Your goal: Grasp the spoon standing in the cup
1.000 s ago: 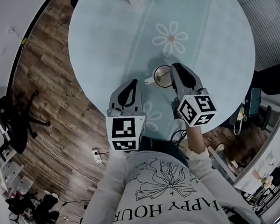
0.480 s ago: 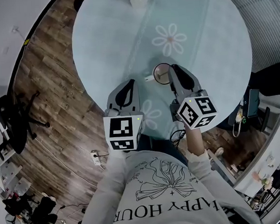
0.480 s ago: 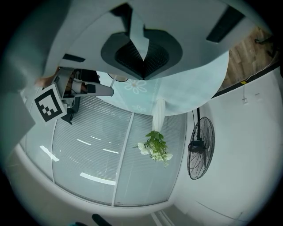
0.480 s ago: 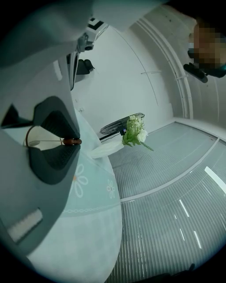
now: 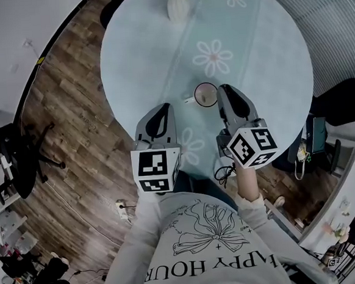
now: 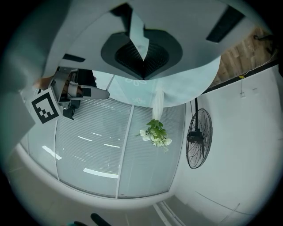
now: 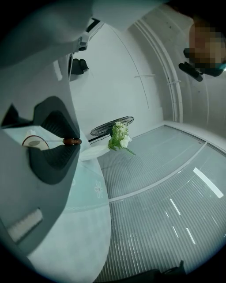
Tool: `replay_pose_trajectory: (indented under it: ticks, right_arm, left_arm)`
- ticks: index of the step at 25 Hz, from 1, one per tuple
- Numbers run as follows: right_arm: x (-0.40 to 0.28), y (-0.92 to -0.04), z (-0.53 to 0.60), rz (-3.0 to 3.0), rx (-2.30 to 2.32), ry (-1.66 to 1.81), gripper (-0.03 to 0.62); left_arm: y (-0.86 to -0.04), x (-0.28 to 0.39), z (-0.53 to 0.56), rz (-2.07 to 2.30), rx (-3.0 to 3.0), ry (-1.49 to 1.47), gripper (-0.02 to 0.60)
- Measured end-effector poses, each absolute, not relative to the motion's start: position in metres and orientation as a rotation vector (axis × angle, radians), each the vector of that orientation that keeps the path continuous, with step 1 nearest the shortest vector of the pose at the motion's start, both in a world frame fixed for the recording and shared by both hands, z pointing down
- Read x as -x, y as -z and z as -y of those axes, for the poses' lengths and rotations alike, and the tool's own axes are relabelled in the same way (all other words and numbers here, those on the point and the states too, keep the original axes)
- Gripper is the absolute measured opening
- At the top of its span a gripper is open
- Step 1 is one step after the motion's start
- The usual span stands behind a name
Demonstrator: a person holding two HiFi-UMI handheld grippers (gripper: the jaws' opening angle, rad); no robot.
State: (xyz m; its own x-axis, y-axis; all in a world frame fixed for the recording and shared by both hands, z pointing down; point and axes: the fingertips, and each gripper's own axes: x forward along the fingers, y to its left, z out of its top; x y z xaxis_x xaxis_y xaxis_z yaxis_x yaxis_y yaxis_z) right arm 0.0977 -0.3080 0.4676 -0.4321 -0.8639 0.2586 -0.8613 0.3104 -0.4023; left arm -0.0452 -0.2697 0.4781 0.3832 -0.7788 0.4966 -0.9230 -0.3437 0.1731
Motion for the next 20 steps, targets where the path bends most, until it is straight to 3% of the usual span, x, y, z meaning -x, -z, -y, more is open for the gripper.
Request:
replay_pose_trajectory:
  ticks: [20]
  right_arm:
    - [-0.094,-0.38,0.288,-2.547,1.608,0.53,0.055]
  left_arm:
    - [-0.403,0.038,0.259,1.562,-2.329,-0.331,0.006]
